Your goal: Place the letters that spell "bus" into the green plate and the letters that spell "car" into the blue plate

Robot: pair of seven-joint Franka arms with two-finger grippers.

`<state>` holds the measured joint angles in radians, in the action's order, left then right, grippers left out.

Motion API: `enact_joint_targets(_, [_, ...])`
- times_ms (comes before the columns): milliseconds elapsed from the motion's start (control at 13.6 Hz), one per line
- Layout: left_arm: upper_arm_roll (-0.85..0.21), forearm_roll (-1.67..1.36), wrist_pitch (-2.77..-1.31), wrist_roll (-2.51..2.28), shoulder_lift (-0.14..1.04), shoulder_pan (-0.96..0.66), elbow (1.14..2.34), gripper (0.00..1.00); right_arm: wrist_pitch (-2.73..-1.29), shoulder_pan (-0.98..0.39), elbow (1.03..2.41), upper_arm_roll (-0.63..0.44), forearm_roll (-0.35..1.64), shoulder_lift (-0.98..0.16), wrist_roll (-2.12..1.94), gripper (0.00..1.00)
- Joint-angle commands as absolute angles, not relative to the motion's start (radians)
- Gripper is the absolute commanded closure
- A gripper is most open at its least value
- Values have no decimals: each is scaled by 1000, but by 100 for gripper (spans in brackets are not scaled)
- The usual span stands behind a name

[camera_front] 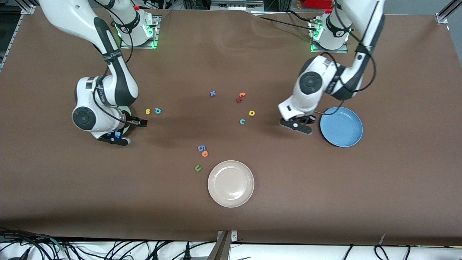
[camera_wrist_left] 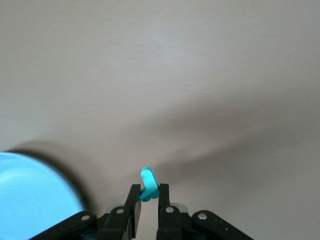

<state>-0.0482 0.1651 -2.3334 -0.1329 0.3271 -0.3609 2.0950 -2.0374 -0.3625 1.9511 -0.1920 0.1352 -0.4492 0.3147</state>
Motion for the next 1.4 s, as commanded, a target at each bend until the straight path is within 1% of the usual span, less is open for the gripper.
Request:
enact_joint_targets(0, [-60,193,-2324,18,235,-261,2164,100,-2101,-354,2032,-179,147,-431,339,5])
enact_joint_targets(221, [-61,166,-2325,219,218,-119,2186,100,-2114,-354,2071,-169,147,-423,341,5])
enact_joint_targets(368, [-61,112,-2341,297,207,-57,2236,100,-2147,-354,2103,-166,147,-419,342,5])
enact_joint_targets(515, [-61,109,-2368,310,203,-19,2270,100,-2172,-356,2120,-163,147,-419,360,4])
enact_joint_targets(662, [-61,107,-2423,310,196,-8,2324,100,-2175,-354,2125,-152,147,-417,360,5])
enact_joint_targets(735, [-61,107,-2434,310,199,-6,2330,99,-2180,-354,2128,-152,147,-417,360,5])
enact_joint_targets(809, [-61,107,-2431,311,204,-8,2326,79,-2195,-354,2138,-150,147,-417,360,5])
enact_joint_targets(882, [-61,103,-2422,308,209,-8,2318,28,-2215,-354,2147,-150,147,-417,360,5])
enact_joint_targets(956, [-61,80,-2418,310,206,-6,2316,0,-2235,-354,2161,-150,147,-419,360,5])
enact_joint_targets(1029, [-63,66,-2416,324,204,-5,2312,0,-2256,-354,2170,-150,147,-419,360,5])
enact_joint_targets(1176, [-87,-26,-2416,377,204,-18,2280,0,-2266,-354,2174,-146,147,-422,360,12])
enact_joint_targets(1324, [-104,-47,-2413,380,210,-15,2255,0,-2264,-354,2174,-138,147,-420,362,12])
